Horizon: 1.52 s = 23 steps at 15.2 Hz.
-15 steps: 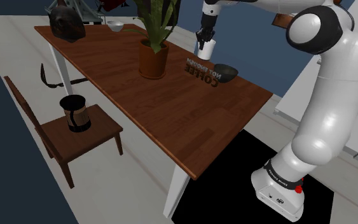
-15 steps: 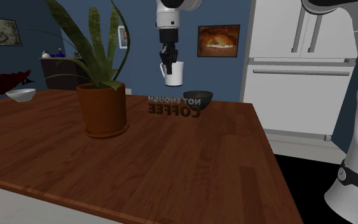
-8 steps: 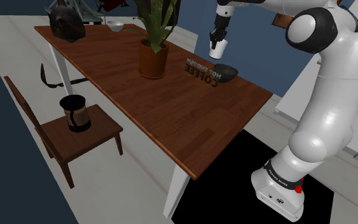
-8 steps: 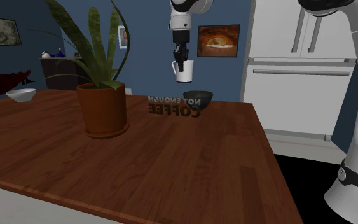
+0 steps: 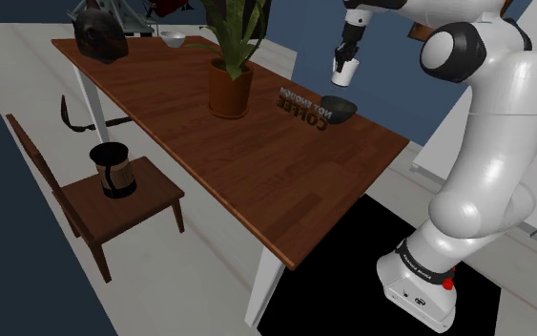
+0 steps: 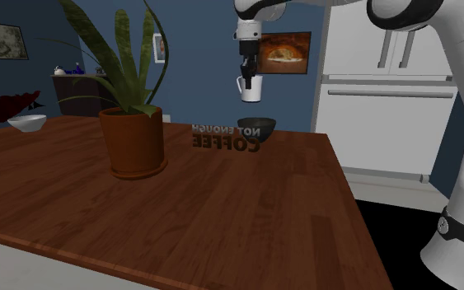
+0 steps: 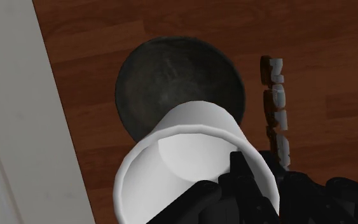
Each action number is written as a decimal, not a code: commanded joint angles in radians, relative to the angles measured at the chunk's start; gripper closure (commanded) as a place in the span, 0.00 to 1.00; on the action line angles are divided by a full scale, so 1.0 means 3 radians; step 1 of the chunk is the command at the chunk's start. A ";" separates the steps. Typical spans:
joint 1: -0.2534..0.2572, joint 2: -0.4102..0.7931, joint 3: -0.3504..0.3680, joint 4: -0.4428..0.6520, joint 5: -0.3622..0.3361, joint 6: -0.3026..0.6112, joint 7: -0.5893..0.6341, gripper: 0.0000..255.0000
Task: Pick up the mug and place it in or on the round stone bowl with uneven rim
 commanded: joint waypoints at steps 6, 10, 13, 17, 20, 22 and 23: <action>-0.0124 0.0090 -0.0030 -0.0061 0.0034 0.0159 -0.0153 1.00; -0.0112 0.0061 -0.0029 -0.0287 0.0029 0.0356 -0.0147 1.00; -0.0106 0.0052 -0.0028 -0.0436 0.0028 0.0495 -0.0143 1.00; -0.0099 0.0055 -0.0026 -0.0611 0.0028 0.0673 -0.0139 1.00; -0.0097 0.0059 -0.0025 -0.0671 0.0028 0.0737 -0.0137 1.00; -0.0097 0.0060 -0.0025 -0.0671 0.0029 0.0737 -0.0137 1.00; -0.0097 0.0060 -0.0025 -0.0671 0.0029 0.0737 -0.0137 1.00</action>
